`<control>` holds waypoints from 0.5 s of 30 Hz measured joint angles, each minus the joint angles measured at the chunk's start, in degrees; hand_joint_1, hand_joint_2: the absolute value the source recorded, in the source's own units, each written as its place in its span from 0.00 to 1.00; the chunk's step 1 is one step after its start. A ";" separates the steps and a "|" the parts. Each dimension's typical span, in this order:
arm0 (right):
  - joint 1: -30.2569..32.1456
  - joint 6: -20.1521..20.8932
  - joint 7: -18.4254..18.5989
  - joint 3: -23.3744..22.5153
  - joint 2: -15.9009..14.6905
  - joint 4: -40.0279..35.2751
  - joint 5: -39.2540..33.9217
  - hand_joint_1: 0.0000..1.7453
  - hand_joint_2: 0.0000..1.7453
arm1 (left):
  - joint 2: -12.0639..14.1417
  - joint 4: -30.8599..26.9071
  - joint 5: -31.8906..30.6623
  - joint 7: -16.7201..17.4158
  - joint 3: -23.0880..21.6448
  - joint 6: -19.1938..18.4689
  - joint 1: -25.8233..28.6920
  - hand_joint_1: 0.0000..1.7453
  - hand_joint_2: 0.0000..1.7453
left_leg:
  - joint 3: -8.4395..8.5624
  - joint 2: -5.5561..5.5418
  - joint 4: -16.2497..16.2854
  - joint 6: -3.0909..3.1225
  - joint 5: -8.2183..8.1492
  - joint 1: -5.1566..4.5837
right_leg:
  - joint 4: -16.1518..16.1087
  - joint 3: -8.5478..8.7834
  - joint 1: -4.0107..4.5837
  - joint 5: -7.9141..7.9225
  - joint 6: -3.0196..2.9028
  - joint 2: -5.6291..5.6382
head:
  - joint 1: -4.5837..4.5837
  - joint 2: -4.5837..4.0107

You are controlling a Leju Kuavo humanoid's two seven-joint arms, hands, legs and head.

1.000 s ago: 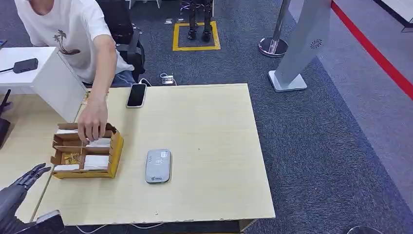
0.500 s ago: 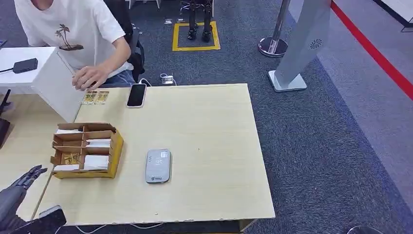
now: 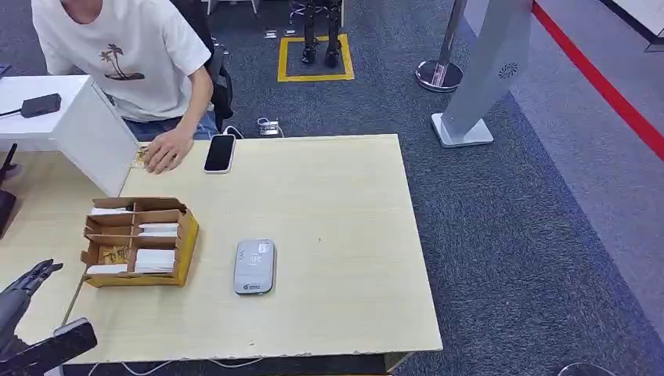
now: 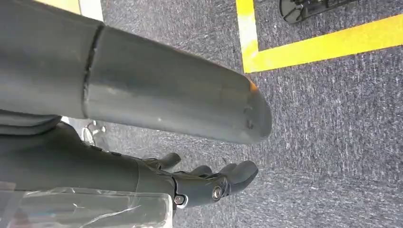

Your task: Pass the card to the sensor for recognition and then transmit it.

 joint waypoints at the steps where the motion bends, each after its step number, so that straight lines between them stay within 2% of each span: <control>1: 0.00 0.00 0.00 0.00 0.00 0.00 0.00 0.00 0.00 | 0.00 0.18 -0.02 0.00 0.00 0.00 -0.17 0.00 1.00 | 0.00 0.00 0.00 0.00 0.00 0.00 | 0.00 0.00 0.00 0.00 0.00 0.00 | 0.00 0.00; 6: -0.04 0.00 0.02 0.00 0.00 0.00 0.74 0.00 0.00 | 0.02 1.16 -0.11 0.00 -0.02 -1.14 -1.58 0.00 1.00 | 0.01 0.00 0.00 0.00 0.00 0.00 | 0.00 0.00 0.00 0.00 0.00 0.00 | -0.02 0.00; 15: -0.26 0.09 0.20 0.00 0.00 -0.04 2.54 0.00 0.00 | -0.04 5.01 -0.46 -0.42 -1.57 -3.43 -7.49 0.00 1.00 | 0.01 -0.04 0.01 0.01 0.02 0.00 | 0.00 -0.01 0.00 0.00 0.00 -0.03 | 0.00 0.02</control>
